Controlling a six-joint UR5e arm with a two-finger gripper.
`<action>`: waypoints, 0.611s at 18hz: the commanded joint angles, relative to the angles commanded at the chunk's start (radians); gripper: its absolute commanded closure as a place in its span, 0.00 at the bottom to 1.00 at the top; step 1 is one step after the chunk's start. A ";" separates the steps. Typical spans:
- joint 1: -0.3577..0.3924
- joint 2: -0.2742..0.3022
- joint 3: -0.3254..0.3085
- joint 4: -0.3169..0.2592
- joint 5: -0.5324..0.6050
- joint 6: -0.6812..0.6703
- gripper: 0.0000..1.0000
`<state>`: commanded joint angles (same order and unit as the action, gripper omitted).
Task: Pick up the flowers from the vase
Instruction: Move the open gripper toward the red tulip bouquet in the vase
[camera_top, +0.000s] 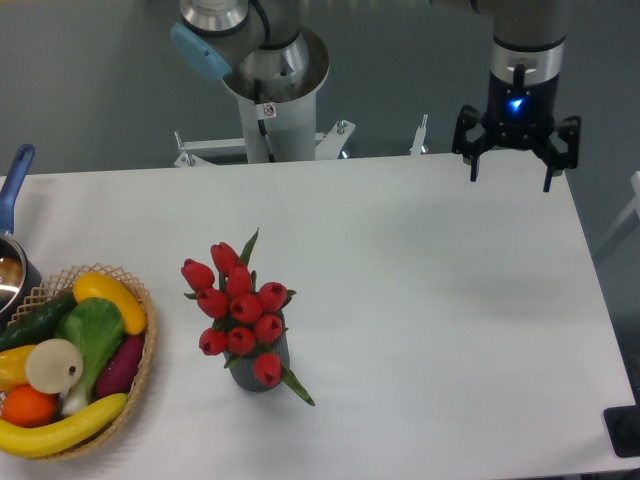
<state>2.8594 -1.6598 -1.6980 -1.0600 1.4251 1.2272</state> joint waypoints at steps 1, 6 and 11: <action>-0.005 0.003 -0.012 0.003 0.000 0.000 0.00; -0.032 -0.005 -0.037 0.041 -0.067 -0.009 0.00; -0.069 -0.012 -0.086 0.144 -0.167 -0.127 0.00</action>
<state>2.7905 -1.6720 -1.7839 -0.9159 1.2580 1.0999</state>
